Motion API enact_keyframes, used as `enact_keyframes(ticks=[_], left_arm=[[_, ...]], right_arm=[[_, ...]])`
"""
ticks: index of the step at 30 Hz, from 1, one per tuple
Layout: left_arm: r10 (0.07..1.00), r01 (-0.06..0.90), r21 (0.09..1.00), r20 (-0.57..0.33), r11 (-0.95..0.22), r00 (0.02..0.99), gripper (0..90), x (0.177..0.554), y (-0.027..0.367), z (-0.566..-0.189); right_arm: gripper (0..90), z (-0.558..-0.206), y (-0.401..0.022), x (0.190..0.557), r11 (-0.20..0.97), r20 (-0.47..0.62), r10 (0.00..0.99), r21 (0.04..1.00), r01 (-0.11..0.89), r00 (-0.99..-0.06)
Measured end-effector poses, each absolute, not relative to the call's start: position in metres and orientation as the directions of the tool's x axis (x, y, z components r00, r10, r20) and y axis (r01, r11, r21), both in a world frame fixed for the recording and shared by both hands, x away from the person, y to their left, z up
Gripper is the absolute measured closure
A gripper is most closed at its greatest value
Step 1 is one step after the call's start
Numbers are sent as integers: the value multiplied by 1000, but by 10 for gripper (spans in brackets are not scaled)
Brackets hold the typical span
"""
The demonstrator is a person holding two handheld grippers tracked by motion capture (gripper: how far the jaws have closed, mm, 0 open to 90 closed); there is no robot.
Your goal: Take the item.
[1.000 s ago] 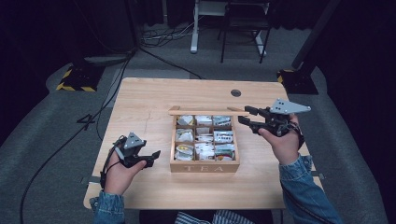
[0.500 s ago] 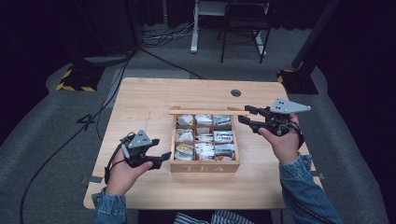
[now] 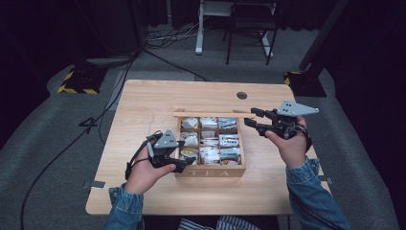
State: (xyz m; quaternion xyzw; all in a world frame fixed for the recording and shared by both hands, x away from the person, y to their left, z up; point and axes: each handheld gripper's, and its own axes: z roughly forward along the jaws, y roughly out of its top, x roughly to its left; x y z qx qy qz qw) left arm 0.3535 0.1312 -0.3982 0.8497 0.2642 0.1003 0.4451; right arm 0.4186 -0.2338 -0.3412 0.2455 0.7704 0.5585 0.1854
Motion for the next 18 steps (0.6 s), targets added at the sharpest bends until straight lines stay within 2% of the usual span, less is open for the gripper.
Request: enact_keyframes(ticks=[18], left_arm=[[440,322,789,-74,-523,895,305,373,61,-399]], right_arm=[[506,-342,-235,420,250,-4,580,953,173,-814]])
